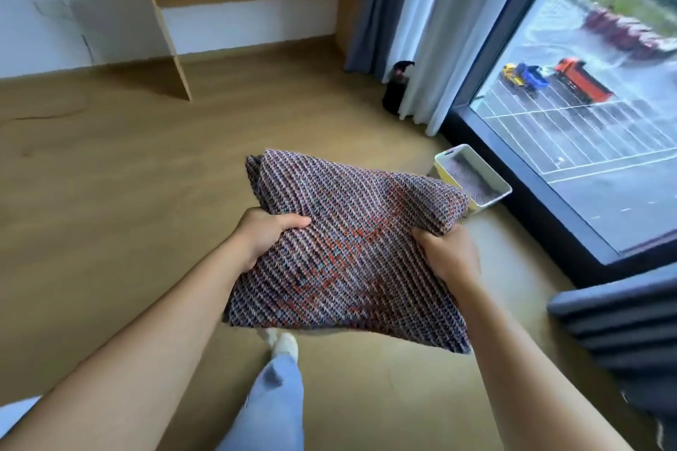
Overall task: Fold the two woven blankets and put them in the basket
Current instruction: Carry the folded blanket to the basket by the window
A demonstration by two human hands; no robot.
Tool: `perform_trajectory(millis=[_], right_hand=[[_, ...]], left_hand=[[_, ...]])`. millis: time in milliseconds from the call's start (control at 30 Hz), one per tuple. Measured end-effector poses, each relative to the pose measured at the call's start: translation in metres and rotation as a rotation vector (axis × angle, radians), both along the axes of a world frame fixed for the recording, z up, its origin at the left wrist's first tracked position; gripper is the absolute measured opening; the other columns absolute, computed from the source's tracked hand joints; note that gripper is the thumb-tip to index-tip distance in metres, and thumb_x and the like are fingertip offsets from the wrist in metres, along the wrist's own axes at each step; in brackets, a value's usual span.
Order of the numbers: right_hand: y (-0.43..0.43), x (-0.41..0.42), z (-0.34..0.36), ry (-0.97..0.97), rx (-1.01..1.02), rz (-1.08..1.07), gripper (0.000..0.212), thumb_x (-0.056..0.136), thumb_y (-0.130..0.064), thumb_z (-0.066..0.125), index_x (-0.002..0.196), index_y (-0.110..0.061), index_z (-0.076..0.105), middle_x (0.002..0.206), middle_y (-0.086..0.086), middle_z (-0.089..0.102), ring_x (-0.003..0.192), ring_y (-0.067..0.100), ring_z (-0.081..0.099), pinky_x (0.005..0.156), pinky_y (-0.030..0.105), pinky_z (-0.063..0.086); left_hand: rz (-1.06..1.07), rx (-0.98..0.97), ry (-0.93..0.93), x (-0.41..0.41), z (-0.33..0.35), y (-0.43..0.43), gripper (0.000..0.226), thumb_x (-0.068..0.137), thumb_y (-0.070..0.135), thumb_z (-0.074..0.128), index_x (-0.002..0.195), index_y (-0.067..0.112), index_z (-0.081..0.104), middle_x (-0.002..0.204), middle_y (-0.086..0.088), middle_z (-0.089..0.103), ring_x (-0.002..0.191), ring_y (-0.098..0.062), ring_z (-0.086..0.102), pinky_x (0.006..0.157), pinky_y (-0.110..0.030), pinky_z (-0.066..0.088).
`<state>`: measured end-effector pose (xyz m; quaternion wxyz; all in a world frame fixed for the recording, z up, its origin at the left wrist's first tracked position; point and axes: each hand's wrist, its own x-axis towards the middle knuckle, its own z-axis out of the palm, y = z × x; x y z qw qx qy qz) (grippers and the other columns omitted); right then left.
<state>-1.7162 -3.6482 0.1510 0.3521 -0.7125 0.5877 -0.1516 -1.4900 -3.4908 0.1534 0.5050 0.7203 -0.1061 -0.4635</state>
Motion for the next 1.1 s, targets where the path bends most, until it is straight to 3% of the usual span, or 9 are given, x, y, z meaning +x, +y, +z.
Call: perform_trajectory(millis=[233, 433, 533, 733, 900, 1100], right_hand=[[-0.117, 0.021, -0.001, -0.031, 0.012, -0.255, 0.030, 0.078, -0.035, 0.065, 0.098, -0.014, 0.067, 0.102, 0.014, 0.070, 0.095, 0.033, 0.062, 0.083, 0.037, 0.049], [-0.220, 0.010, -0.008, -0.023, 0.052, -0.456, 0.036, 0.076, -0.042, 0.064, 0.098, -0.014, 0.067, 0.101, 0.012, 0.069, 0.093, 0.031, 0.062, 0.077, 0.033, 0.045], [-0.282, -0.003, -0.012, -0.053, 0.074, -0.530, 0.037, 0.075, -0.041, 0.066, 0.099, -0.012, 0.067, 0.102, 0.012, 0.069, 0.094, 0.031, 0.062, 0.082, 0.035, 0.049], [-0.401, -0.031, -0.013, -0.059, 0.083, -0.636, 0.036, 0.077, -0.040, 0.067, 0.096, -0.011, 0.067, 0.101, 0.013, 0.069, 0.094, 0.033, 0.061, 0.079, 0.034, 0.046], [-0.490, -0.050, -0.009, -0.075, 0.119, -0.700, 0.042, 0.077, -0.042, 0.067, 0.101, -0.007, 0.067, 0.105, 0.014, 0.068, 0.097, 0.034, 0.061, 0.084, 0.039, 0.049], [-0.597, -0.052, -0.028, -0.078, 0.141, -0.812, 0.044, 0.077, -0.041, 0.067, 0.105, -0.007, 0.066, 0.109, 0.014, 0.067, 0.101, 0.034, 0.060, 0.087, 0.039, 0.048]], left_hand=[[-0.243, 0.020, -0.008, 0.051, 0.007, -0.177, 0.022, 0.068, 0.020, 0.078, 0.084, 0.015, 0.064, 0.098, -0.008, 0.068, 0.084, -0.025, 0.066, 0.082, -0.034, 0.050], [-0.456, 0.045, -0.025, 0.056, 0.006, -0.332, 0.037, 0.070, 0.023, 0.077, 0.100, 0.008, 0.062, 0.100, -0.010, 0.068, 0.085, -0.029, 0.066, 0.086, -0.039, 0.050], [-0.521, 0.052, -0.011, 0.044, -0.001, -0.412, 0.043, 0.070, 0.021, 0.077, 0.107, 0.004, 0.063, 0.103, -0.013, 0.069, 0.088, -0.031, 0.067, 0.090, -0.045, 0.049], [-0.620, 0.075, -0.024, 0.013, -0.010, -0.557, 0.035, 0.068, 0.025, 0.078, 0.096, 0.010, 0.062, 0.098, -0.009, 0.069, 0.083, -0.027, 0.067, 0.075, -0.034, 0.051], [-0.699, 0.109, -0.038, 0.000, -0.015, -0.669, 0.064, 0.066, 0.034, 0.079, 0.118, 0.005, 0.056, 0.109, -0.011, 0.066, 0.093, -0.031, 0.064, 0.093, -0.045, 0.047], [-0.785, 0.098, -0.050, -0.007, -0.042, -0.799, 0.066, 0.066, 0.036, 0.079, 0.121, 0.005, 0.056, 0.115, -0.011, 0.065, 0.096, -0.028, 0.063, 0.095, -0.043, 0.046]])
